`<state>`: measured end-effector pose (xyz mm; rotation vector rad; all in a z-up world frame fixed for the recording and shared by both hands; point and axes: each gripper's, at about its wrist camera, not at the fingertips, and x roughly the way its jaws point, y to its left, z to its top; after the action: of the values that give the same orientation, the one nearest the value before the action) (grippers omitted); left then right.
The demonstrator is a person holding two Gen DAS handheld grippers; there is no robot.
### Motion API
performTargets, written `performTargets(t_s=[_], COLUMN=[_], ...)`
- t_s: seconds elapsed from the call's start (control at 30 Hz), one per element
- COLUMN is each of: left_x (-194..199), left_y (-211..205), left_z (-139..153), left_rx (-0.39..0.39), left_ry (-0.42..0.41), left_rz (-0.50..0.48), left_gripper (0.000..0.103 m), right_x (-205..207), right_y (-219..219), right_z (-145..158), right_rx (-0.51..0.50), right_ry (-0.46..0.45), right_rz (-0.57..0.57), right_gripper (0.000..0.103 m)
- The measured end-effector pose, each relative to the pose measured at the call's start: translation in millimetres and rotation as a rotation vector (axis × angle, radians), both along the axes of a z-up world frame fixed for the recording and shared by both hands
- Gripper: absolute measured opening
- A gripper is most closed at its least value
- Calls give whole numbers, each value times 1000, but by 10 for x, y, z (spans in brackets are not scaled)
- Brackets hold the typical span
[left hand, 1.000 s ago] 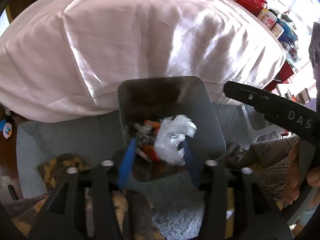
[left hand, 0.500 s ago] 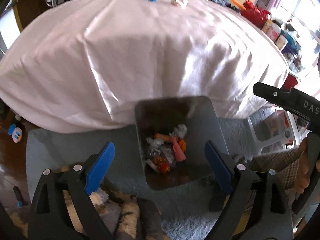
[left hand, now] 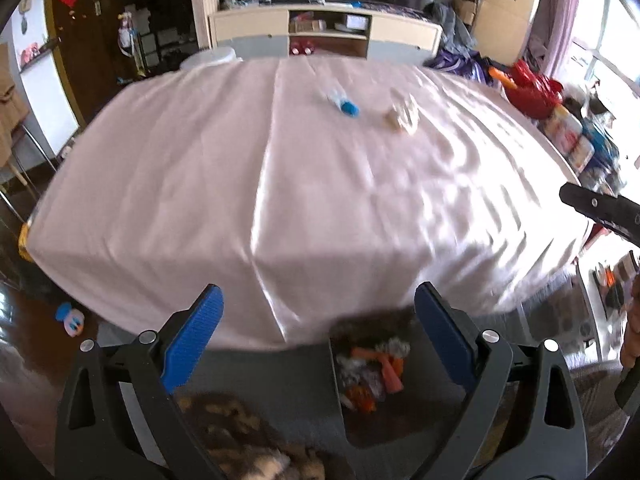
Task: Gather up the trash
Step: 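Grasp the white tissue with the right tool while the left tool grasps the blue-capped bottle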
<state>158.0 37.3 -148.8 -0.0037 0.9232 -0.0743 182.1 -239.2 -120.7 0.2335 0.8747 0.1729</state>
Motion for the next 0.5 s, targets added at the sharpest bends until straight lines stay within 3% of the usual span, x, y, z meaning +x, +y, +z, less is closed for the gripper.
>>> performTargets(t_s=[0.27,0.5], left_x=[646,1153], left_y=[139,113], left_z=[340,289], left_rx=[22,61], left_ry=[-50,-33], left_rz=[65,57], left_gripper=[91,91], right_x=[661,1195], right_y=[183,416], right_z=[61,-104], right_rx=[11,30], right_ry=[11,65], right_rz=[27,72], right_gripper=[64,64])
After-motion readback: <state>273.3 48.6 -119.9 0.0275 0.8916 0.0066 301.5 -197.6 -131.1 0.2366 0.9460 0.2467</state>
